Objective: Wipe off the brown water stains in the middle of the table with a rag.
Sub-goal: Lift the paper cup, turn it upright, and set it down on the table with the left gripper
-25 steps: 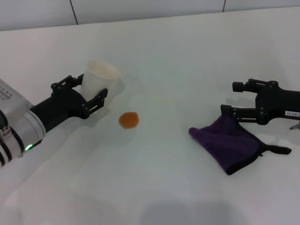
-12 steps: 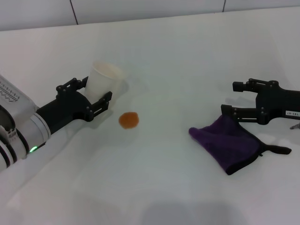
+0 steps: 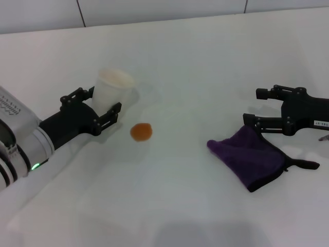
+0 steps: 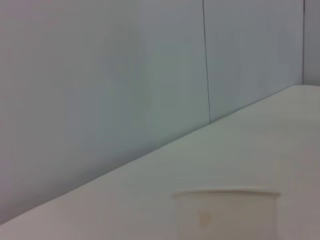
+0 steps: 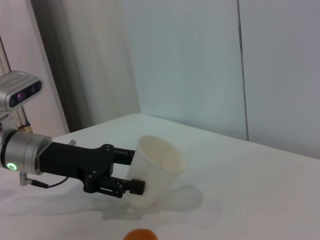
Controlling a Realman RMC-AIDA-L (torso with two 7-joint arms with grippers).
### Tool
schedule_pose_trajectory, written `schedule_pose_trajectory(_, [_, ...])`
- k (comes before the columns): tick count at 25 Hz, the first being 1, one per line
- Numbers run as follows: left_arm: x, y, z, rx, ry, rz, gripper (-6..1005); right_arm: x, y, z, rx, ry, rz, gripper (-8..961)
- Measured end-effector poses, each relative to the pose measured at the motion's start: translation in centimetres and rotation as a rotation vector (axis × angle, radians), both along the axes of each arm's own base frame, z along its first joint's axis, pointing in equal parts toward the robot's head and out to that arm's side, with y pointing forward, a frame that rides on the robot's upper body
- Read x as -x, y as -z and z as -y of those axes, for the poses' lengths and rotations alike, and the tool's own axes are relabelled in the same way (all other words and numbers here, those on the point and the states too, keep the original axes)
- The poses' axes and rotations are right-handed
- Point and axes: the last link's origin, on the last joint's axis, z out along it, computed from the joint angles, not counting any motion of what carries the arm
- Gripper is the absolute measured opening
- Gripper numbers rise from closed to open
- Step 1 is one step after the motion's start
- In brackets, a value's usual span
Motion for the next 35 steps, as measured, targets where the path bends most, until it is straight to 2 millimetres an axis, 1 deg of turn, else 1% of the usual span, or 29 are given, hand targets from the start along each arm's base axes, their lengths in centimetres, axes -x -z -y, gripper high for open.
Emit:
schedule_pose_trajectory(4, [0.3,0.0,0.4,0.0,-0.003,0.003,704,0.0,0.0,0.0,0.0,0.0,0.003,827])
schedule_pose_trajectory(5, [0.5,0.1,0.8,-0.002,-0.001,0.004,704,0.0,0.0,0.0,0.0,-0.001,0.004,827])
schedule_pose_trajectory(14, [0.6,0.3,1.3,-0.003,0.013,0.008,705,0.1,0.0,0.0,0.002,-0.005,0.004,827])
schedule_pose_trajectory(22, [0.6,0.1,1.4,-0.005,0.006,0.024,791,0.1,-0.1,0.0,0.001,-0.006,0.001,827])
schedule_pose_trajectory(33, [0.7,-0.1,1.2,-0.019,-0.007,0.028,872,0.0,-0.3,-0.1,-0.006,-0.007,0.005,828])
schedule_pose_trajectory(35, [0.7,-0.1,1.2,-0.019,-0.005,0.03,872,0.0,-0.4,-0.1,-0.007,-0.006,0.006,828])
